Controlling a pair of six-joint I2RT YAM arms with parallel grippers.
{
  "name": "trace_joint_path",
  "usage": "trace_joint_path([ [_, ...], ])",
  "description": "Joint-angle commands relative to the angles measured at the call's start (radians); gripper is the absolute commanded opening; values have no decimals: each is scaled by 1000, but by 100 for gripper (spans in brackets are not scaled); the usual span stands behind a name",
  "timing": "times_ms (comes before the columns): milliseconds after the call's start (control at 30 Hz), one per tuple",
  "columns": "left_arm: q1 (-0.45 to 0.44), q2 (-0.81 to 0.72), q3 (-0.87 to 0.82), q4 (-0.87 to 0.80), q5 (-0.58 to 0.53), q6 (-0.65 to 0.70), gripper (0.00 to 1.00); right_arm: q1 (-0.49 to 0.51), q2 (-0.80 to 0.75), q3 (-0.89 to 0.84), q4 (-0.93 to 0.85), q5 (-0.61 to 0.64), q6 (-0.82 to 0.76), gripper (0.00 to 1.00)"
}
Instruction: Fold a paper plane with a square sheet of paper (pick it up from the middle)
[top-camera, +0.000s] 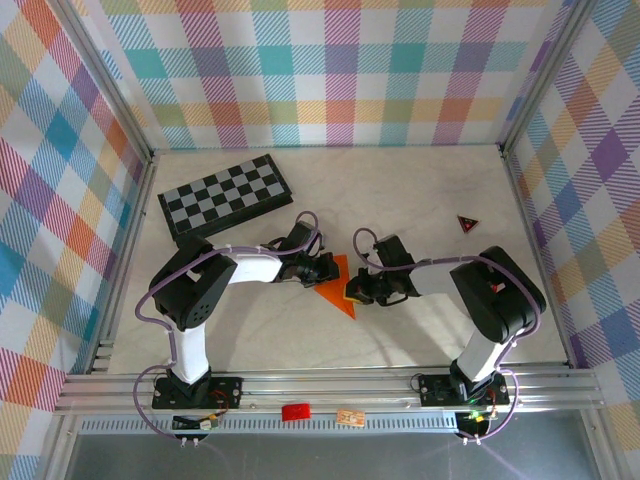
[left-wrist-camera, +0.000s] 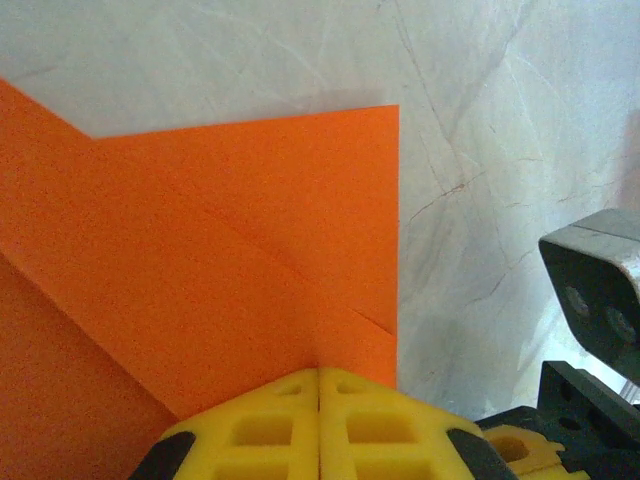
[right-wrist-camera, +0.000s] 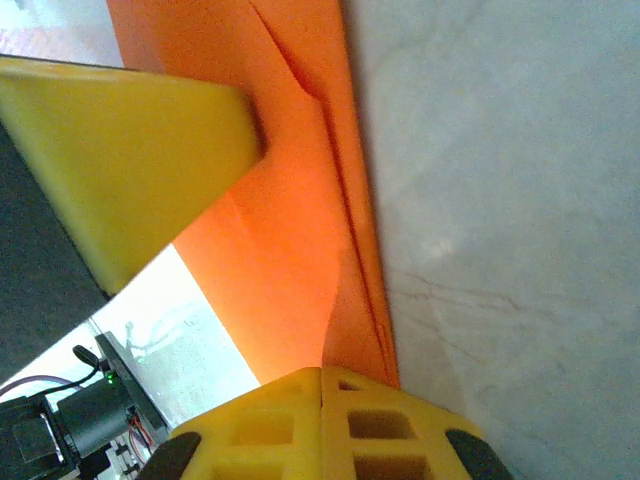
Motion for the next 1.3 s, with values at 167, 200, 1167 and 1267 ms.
trace_joint_path([
  [167,4,42,-32,-77,-69,10,8,7,-85,76,-107,-48,-1,1],
  [200,4,43,-32,-76,-68,10,8,14,-86,79,-100,-52,1,2],
  [1167,3,50,-27,-74,-62,12,8,37,-260,-139,-147,-20,25,2],
  [1267,3,47,-30,-74,-64,11,8,36,-255,-80,-144,-30,27,3],
])
